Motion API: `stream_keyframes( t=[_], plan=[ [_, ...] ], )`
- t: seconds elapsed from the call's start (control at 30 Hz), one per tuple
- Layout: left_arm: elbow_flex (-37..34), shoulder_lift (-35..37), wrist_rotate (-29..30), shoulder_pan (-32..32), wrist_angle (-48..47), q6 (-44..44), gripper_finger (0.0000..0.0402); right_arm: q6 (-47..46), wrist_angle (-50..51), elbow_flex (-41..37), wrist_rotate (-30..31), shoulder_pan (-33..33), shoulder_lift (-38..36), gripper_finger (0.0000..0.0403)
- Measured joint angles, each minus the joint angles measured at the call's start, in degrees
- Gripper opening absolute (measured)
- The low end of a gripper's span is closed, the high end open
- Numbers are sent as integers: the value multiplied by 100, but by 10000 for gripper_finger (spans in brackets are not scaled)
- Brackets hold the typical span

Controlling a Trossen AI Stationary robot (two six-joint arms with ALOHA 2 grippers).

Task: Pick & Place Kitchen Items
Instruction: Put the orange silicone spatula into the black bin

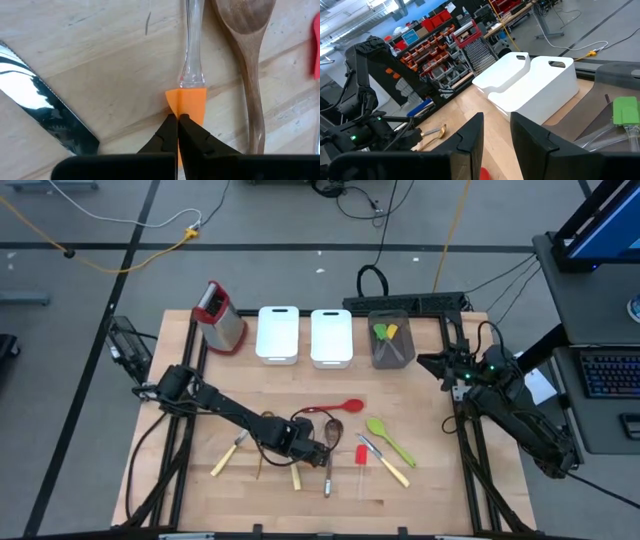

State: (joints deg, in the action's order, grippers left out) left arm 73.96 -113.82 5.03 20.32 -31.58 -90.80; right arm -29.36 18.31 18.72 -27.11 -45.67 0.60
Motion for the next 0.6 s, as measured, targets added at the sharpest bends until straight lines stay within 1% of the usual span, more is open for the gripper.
stream_keyframes(
  t=[0.13,0.27,0.43,0.6],
  plan=[
    [4,7,-4,0,9,-2,1,2,0,0,0,0,1,89],
    [6,169,24,0,-64,-5,1,0,1,0,0,0,0,89],
    [6,491,295,0,-281,-17,1,2,1,0,0,1,0,89],
    [12,695,501,0,-293,25,1,1,0,0,0,0,0,89]
  ],
)
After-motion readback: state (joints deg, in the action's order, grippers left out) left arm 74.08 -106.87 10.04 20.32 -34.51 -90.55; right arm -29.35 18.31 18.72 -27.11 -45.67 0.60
